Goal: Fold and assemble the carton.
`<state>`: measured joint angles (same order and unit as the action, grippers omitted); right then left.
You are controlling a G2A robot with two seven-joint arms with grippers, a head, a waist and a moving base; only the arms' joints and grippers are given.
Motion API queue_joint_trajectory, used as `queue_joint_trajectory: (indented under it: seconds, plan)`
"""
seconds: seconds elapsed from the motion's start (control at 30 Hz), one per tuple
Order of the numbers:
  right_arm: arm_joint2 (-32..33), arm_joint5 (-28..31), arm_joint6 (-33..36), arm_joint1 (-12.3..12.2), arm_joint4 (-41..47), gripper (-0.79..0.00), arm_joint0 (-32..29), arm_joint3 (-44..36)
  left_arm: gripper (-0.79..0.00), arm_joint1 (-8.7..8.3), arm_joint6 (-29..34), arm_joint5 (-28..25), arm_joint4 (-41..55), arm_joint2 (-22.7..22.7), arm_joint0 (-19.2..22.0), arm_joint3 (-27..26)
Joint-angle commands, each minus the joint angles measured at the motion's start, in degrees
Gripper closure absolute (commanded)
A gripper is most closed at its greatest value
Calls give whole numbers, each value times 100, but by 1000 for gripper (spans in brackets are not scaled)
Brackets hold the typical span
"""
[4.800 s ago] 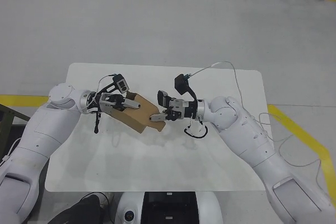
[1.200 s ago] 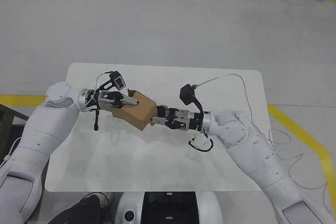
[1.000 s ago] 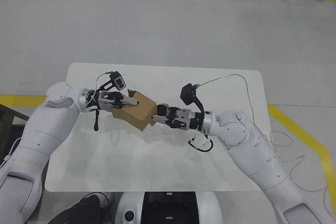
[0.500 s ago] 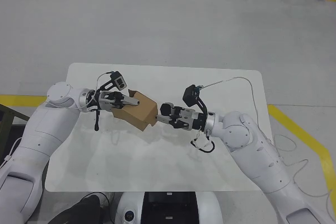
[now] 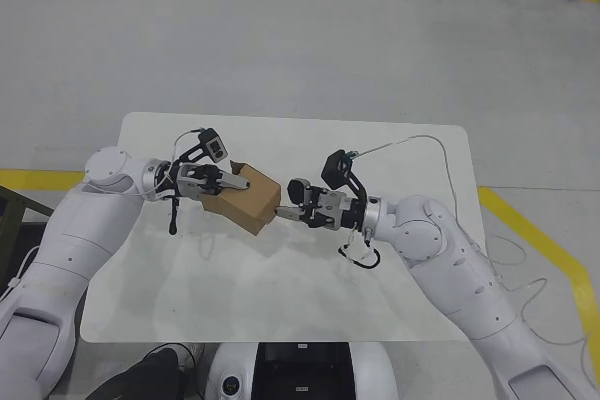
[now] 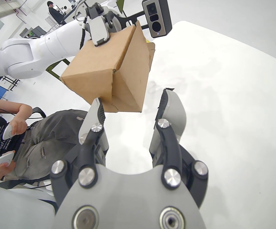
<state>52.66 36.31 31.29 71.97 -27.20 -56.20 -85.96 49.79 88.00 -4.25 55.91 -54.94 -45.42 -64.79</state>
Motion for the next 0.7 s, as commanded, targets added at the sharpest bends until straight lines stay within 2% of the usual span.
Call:
queue_joint_trajectory:
  seconds: [0.0,0.07,0.33,0.67]
  plan:
    - [-24,11,-30,9,-15,-443,32,40,0,-3,0,5,1,2,-1,-7]
    - [-49,21,-66,19,-43,-468,67,79,0,-5,0,5,1,4,-3,-13]
    - [-129,96,-208,56,-123,-486,181,229,0,-19,0,9,-2,16,0,-35]
    - [-269,149,-316,118,-155,-563,340,399,0,-32,0,51,56,48,2,-69]
